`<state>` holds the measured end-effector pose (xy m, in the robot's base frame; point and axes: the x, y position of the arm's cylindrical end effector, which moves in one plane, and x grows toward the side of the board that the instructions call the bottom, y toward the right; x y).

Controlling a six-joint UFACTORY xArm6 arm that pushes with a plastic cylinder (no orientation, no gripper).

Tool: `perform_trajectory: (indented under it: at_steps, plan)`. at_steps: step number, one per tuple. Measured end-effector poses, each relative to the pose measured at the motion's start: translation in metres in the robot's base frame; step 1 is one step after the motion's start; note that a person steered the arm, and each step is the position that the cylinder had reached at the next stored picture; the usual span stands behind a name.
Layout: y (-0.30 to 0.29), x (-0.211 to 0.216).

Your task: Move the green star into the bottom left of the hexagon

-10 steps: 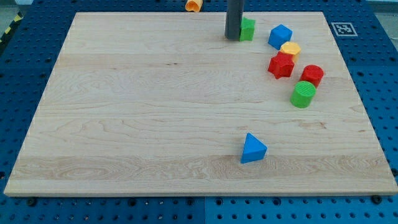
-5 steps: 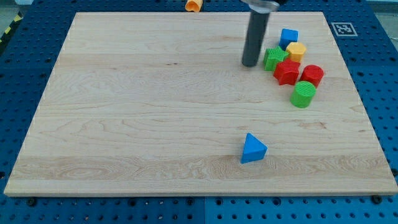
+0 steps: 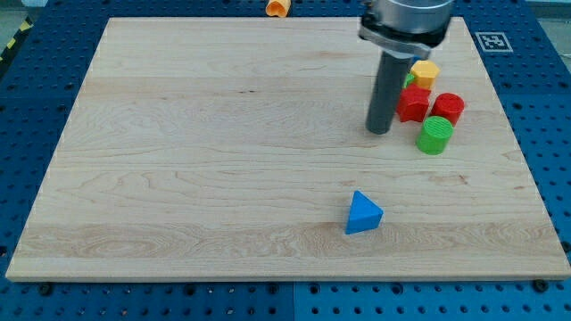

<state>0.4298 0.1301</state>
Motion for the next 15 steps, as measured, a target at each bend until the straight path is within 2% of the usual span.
perform_trajectory:
  at_steps: [2, 3, 4, 6, 7, 8, 9, 10, 11, 12, 13, 14, 15]
  plan:
    - [0.087, -0.003]
    - [0.045, -0.055]
    - [-0.015, -0.125]
    - [-0.062, -0.184]
    - [-0.118, -0.182]
    - [-0.093, -0.097]
    - [-0.011, 0.012]
    - [-0.007, 0.011]
    - [-0.064, -0.057]
    - [-0.09, -0.136]
    - [-0.052, -0.155]
    - [0.018, -0.062]
    - [0.05, -0.002]
